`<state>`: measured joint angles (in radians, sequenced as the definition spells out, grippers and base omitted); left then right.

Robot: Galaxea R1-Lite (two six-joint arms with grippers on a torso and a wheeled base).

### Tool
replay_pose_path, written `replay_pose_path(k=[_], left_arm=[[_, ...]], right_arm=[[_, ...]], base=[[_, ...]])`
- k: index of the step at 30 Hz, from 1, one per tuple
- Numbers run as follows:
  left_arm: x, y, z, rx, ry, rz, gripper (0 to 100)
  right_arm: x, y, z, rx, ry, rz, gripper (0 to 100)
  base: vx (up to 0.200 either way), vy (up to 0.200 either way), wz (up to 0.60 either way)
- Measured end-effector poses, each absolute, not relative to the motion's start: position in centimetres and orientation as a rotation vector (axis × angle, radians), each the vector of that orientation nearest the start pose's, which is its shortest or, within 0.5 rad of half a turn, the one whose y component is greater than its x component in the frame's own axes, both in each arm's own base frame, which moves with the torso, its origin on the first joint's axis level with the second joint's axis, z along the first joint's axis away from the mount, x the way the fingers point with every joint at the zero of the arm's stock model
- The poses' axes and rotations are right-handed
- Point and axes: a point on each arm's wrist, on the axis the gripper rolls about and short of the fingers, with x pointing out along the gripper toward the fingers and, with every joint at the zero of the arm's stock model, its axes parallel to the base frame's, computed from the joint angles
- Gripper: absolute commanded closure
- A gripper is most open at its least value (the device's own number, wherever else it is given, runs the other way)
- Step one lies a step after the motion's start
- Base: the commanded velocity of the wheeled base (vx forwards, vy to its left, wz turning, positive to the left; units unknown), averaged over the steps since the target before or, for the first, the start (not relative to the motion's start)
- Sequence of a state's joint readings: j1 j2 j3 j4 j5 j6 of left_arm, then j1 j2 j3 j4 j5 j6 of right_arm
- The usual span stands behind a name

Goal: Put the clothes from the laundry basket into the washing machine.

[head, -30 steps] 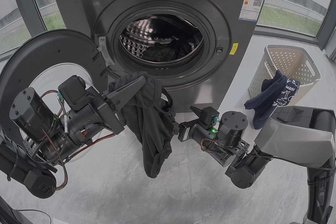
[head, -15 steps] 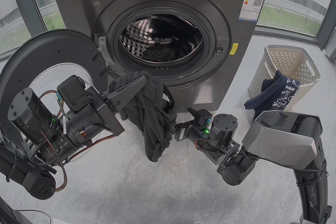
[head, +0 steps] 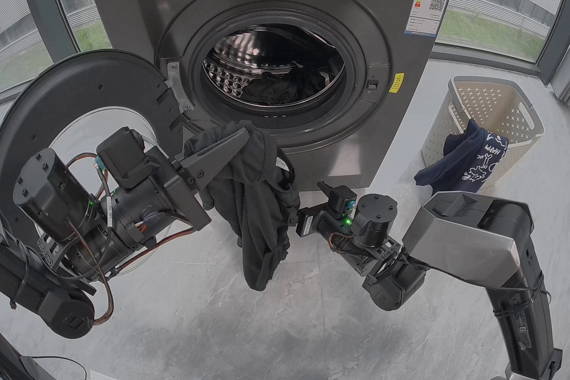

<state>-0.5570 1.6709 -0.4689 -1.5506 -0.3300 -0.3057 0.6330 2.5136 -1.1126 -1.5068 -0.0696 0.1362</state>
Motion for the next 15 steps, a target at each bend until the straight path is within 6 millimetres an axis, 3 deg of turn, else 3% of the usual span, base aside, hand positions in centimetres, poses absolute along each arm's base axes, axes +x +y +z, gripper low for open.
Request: replay_pose_path(k=[1, 9, 15], left_arm=[[21.56, -14.29, 19.74, -0.324, -0.221, -0.926, 100], [21.60, -14.23, 19.74, -0.326, -0.220, -0.923, 100], [21.69, -14.11, 19.69, -0.325, -0.220, -0.916, 100]], right_arm=[[36.25, 26.54, 2.68, 0.168, -0.063, 0.572, 100], [36.24, 27.11, 2.74, 0.174, -0.085, 0.585, 100], [36.31, 26.37, 3.66, 0.176, -0.098, 0.571, 100]], base=[[0.000, 0.000, 0.00], [0.000, 0.000, 0.00], [0.000, 0.000, 0.00]])
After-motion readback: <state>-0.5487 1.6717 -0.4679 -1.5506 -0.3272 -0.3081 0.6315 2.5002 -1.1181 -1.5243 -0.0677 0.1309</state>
